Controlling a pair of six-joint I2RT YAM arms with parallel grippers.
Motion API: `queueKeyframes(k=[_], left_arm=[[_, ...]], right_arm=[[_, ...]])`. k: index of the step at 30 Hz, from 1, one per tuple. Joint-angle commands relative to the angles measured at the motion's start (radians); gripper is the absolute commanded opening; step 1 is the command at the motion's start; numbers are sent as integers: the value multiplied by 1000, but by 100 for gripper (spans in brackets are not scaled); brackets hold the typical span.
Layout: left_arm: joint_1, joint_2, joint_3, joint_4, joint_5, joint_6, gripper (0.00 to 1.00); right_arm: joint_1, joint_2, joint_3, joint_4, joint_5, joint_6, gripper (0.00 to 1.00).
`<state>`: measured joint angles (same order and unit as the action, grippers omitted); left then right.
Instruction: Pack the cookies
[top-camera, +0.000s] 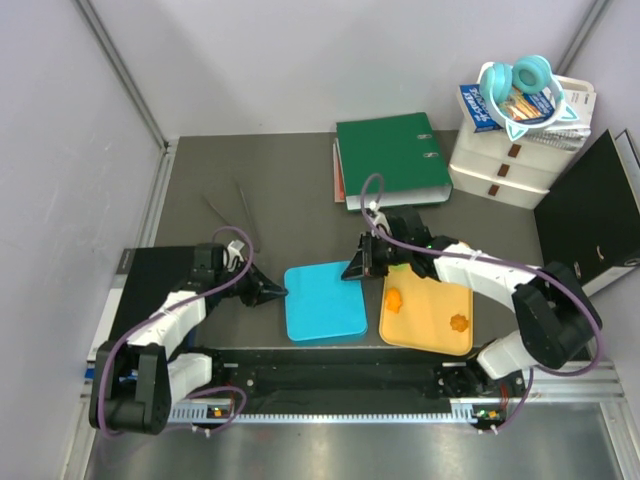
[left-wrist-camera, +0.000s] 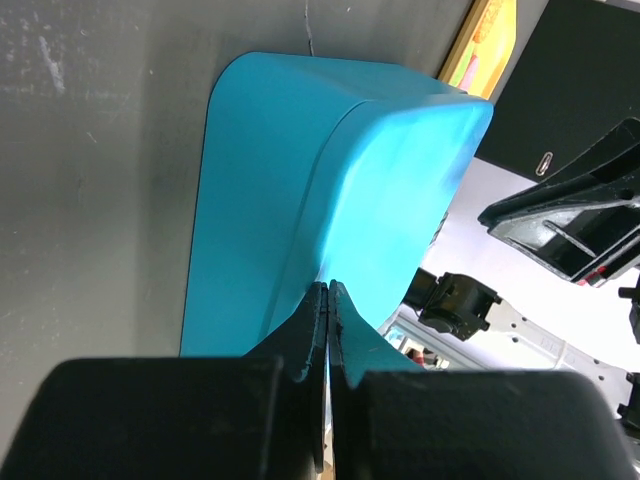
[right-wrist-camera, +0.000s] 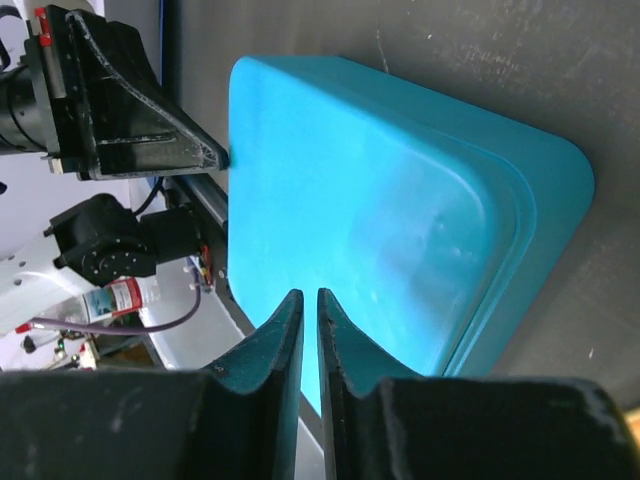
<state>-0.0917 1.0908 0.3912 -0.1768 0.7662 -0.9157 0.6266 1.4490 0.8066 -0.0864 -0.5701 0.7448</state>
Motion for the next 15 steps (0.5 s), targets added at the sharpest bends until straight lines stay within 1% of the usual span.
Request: queueKeyframes(k=[1,7,15], left_arm=[[-13,11,38,60,15,-3,0],[-25,23,44,73,12,-11,0],[-23,21,81,45,2,5,0]], right_arm=[[16,42,45,60,-25,13,11],[12,117,54,34,-11,2,10],[-25,97,-4,1,35,-5,9]])
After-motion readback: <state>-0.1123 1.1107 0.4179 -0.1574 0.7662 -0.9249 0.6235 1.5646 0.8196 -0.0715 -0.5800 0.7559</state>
